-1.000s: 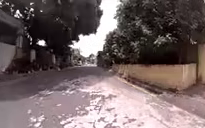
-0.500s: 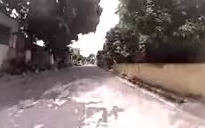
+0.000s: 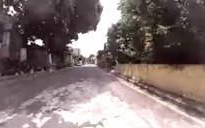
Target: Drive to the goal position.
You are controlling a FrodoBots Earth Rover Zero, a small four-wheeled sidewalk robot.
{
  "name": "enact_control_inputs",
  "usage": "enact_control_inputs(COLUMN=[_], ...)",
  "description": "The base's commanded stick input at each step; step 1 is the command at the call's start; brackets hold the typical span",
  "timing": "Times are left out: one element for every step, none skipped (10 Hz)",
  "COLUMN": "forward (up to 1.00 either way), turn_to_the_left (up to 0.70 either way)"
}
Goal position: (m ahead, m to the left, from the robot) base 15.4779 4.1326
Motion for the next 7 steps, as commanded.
enact_control_inputs(forward=[1.0,1.0,1.0,1.0,1.0,1.0,1.0], turn_to_the_left=[0.4,0.13,0.0,0.0,0.0,0.0,0.0])
